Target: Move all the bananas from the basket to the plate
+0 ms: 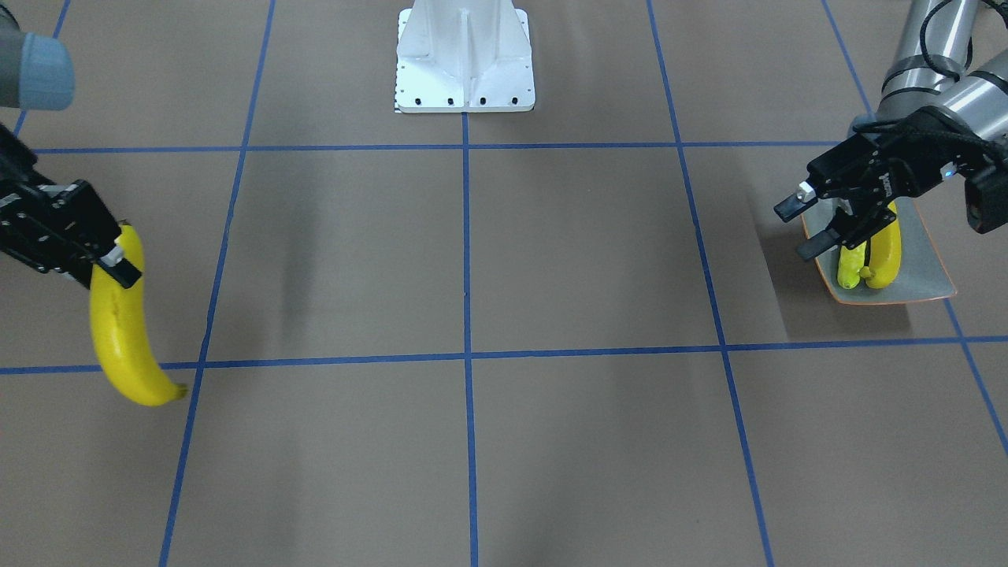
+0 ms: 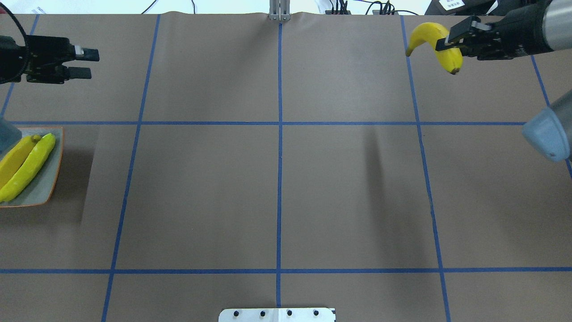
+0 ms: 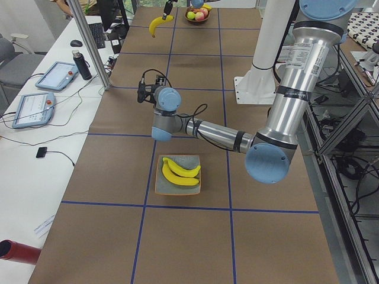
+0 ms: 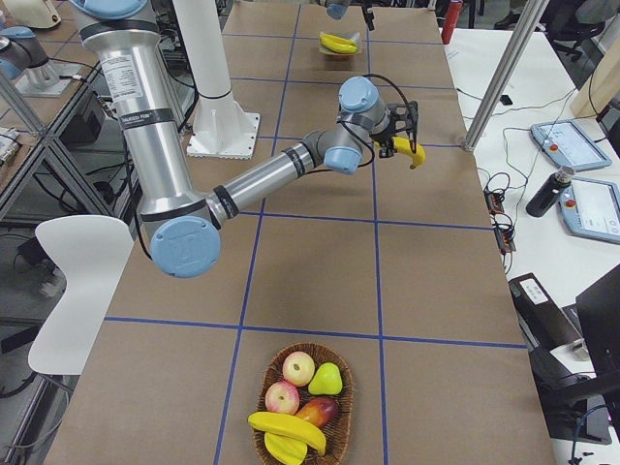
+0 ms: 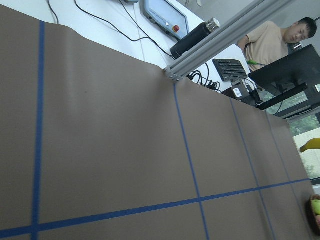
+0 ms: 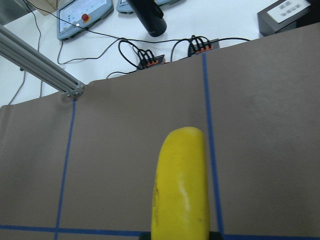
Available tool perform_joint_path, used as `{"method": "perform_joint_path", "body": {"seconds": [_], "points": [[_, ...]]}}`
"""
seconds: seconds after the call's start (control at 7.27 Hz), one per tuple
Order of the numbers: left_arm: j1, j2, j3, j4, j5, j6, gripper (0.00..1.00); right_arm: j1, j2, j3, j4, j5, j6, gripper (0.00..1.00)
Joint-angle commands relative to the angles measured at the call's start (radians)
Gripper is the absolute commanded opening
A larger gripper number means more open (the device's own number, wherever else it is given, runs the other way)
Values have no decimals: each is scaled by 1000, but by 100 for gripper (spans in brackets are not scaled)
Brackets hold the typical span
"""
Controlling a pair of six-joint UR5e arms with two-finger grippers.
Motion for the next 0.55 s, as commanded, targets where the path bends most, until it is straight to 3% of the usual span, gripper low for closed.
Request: {"method": "perform_joint_path", "body": {"seconds": [0.0,0.41], "points": [[114,-104,-1,2,121,-243,100,-148,98,15,0,-105,93,0],[270,-191,11,5,315,-540,100,-279,170,90,5,-217,231,0]]}}
